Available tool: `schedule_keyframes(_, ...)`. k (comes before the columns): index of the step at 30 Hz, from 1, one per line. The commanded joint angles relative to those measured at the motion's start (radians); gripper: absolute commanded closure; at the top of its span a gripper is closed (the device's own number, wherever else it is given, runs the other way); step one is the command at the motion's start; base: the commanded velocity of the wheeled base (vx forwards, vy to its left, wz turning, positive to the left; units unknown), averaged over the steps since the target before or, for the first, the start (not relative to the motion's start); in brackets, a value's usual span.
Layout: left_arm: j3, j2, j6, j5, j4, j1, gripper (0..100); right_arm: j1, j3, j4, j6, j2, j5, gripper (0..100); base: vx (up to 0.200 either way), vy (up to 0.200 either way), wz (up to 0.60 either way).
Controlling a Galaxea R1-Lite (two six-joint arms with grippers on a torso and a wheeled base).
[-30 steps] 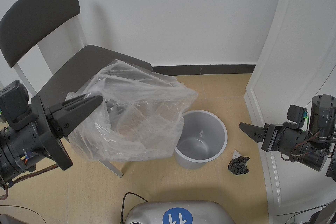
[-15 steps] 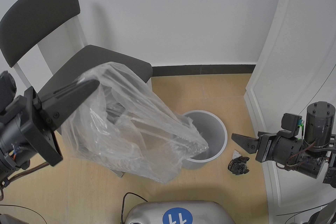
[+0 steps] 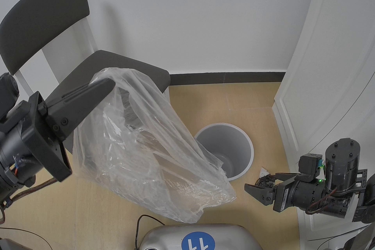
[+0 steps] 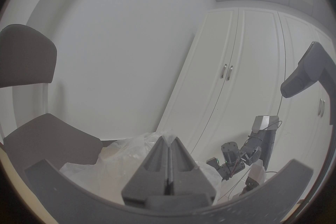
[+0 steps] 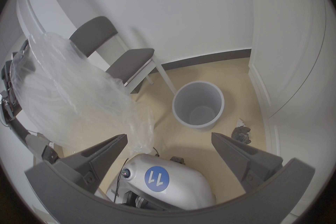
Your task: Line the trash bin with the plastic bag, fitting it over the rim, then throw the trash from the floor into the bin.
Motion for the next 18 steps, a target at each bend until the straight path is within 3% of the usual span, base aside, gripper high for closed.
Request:
schedule_keyframes(1, -0.007, 0.027, 0.000, 0.000, 0.000, 0.002, 100, 0.019, 0.031, 0.000, -0.008, -0.017, 0.023, 0, 0.000, 0.000, 0.00)
schedule_keyframes(4, -0.008, 0.037, -0.002, 0.000, -0.021, 0.000, 100, 0.044, 0.066, 0.001, -0.013, -0.033, 0.095, 0, 0.000, 0.000, 0.00)
schedule_keyframes(12, -0.010, 0.031, -0.002, 0.002, -0.035, 0.000, 100, 0.050, 0.060, -0.007, 0.004, 0.043, 0.104, 0, 0.000, 0.000, 0.00)
schedule_keyframes(18, -0.013, 0.022, -0.005, 0.002, -0.035, -0.003, 100, 0.050, 0.080, -0.237, 0.068, 0.224, 0.093, 0, 0.000, 0.000, 0.00)
